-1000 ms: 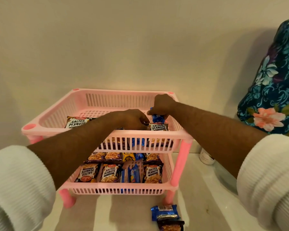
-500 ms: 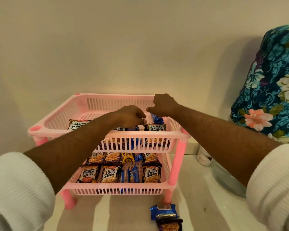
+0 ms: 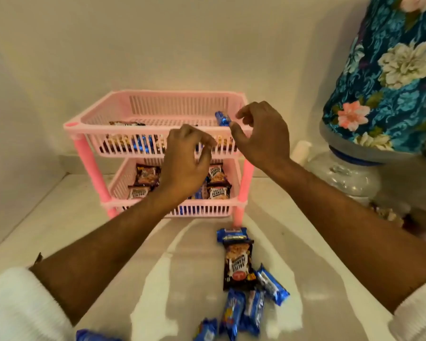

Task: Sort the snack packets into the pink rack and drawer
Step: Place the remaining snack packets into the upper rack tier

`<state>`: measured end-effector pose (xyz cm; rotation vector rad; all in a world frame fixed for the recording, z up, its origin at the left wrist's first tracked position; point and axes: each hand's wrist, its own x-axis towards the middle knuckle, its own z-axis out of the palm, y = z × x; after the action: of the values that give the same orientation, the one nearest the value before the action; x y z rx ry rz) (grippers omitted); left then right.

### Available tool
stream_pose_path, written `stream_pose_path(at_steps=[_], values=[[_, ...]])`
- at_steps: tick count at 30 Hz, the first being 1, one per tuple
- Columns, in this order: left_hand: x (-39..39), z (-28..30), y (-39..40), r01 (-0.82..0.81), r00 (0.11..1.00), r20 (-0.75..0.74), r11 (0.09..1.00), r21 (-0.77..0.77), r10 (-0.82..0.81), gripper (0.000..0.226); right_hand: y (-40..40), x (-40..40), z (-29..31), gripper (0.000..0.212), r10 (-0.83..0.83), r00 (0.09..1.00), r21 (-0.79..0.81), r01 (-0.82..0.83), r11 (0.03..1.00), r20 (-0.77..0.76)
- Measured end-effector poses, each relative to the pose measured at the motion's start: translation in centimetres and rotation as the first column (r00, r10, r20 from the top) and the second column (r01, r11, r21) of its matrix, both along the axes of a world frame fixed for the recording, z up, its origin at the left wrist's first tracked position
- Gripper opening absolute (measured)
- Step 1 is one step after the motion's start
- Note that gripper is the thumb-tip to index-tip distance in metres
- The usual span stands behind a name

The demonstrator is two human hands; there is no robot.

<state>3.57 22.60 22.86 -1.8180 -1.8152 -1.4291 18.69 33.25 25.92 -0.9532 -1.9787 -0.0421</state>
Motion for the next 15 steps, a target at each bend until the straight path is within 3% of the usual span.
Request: stream_pose_path(at_steps=[4, 8, 12, 15], values=[[2.7, -7.5, -2.1, 0.136, 0.991, 0.013, 0.985, -0.109, -0.135, 0.011, -4.7, 4.0, -6.0, 0.017, 0.01, 1.0, -0.058, -0.009, 0.998, 0.024], [3.8, -15.1, -1.8, 0.217, 0.976, 0.072, 0.887, -0.407, -0.206, 0.015, -7.9, 7.0, -14.1, 0.016, 0.042, 0.998, -0.334, -0.027, 0.942, 0.036], [3.9, -19.9, -0.1, 0.169, 0.986, 0.113, 0.7, -0.694, -0.126, 0.032, -9.1, 8.4, -21.2, 0.038, 0.042, 0.981, -0.73, 0.113, 0.674, 0.191], [4.3, -21.6, 1.2, 0.16, 0.987, 0.106, 0.602, -0.782, -0.124, 0.04, -9.5, 8.3, -24.0, 0.056, 0.04, 0.954, -0.804, 0.228, 0.549, 0.298]])
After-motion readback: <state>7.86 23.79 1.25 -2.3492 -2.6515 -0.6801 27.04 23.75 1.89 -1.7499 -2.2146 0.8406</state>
